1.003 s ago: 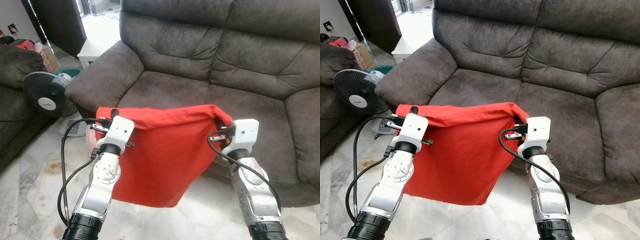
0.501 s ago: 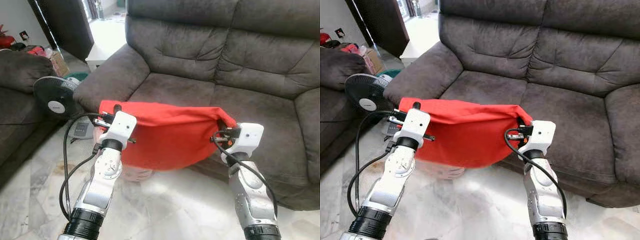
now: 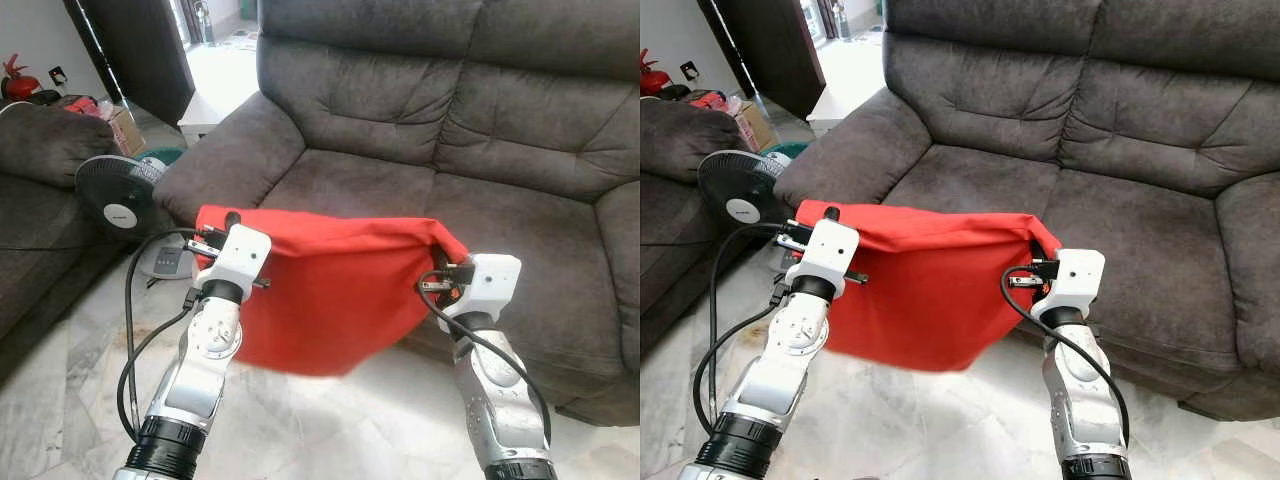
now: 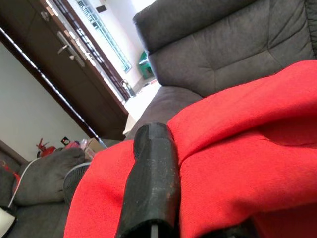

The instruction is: Move the pillow to the sofa from floor

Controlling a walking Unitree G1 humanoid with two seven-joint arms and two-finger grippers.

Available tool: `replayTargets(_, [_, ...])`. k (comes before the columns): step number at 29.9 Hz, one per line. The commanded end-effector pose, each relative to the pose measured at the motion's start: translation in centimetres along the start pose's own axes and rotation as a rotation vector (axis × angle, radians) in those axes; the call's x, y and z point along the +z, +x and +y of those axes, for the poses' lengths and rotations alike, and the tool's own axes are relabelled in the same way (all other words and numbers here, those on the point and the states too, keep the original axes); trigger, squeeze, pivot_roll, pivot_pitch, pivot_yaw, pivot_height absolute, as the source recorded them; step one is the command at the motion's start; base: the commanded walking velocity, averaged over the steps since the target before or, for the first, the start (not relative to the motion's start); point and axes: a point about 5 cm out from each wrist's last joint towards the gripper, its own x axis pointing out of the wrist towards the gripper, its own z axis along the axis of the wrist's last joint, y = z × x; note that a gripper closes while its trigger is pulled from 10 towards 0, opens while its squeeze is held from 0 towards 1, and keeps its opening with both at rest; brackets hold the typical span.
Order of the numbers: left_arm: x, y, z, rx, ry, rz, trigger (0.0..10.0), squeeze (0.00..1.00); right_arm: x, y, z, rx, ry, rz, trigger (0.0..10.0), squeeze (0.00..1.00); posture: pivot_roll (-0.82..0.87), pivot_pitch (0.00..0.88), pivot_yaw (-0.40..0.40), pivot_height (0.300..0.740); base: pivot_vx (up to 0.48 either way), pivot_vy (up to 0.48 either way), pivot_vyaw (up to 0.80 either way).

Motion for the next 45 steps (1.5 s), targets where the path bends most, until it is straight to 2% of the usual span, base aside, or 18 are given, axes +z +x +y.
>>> replayTargets(1, [2.38,0.87,1.47,0.072,-0.022,-0.118,10.0,0.0,0.99,0.17,0.32,-0.001,0.01,-0.046,10.0,0.0,0.12,0.0,0.02,0.74,0.0,0.0,0.0])
replayTargets(11, [2.34,0.91,1.48,0.073,-0.027,-0.116,10.0,0.0,1.34,0.41,-0.05,-0.009,-0.014,-0.056,10.0,0.0,0.13,0.012,0.009,0.74,0.0,0.0,0.0])
replayTargets(17, [2.52,0.81,1.34,0.072,-0.031,-0.117,10.0,0.0,1.21,0.56,0.31,0.001,-0.008,-0.047,10.0,0.0,0.14,0.031,0.006,0.74,0.0,0.0,-0.8])
replayTargets(23, [2.63,0.93,1.55,0.085,-0.031,-0.122,10.0,0.0,1.4,0.85,0.45,0.004,-0.008,-0.059,10.0,0.0,0.14,0.042,0.003,0.74,0.0,0.0,0.0])
replayTargets(30, [2.56,0.91,1.59,0.084,-0.035,-0.119,10.0,0.0,1.54,0.92,0.26,0.006,-0.024,-0.055,10.0,0.0,0.14,0.053,0.0,0.74,0.0,-0.244,0.0])
replayTargets(36, [2.66,0.87,1.42,0.081,-0.04,-0.12,10.0,0.0,1.38,0.89,0.45,0.015,-0.017,-0.048,10.0,0.0,0.14,0.061,-0.004,0.74,0.0,-0.288,-0.8])
replayTargets(45, [2.61,0.83,1.61,0.086,-0.042,-0.121,10.0,0.0,1.5,0.99,0.59,0.017,-0.019,-0.056,10.0,0.0,0.14,0.065,-0.005,0.74,0.0,-0.302,0.0])
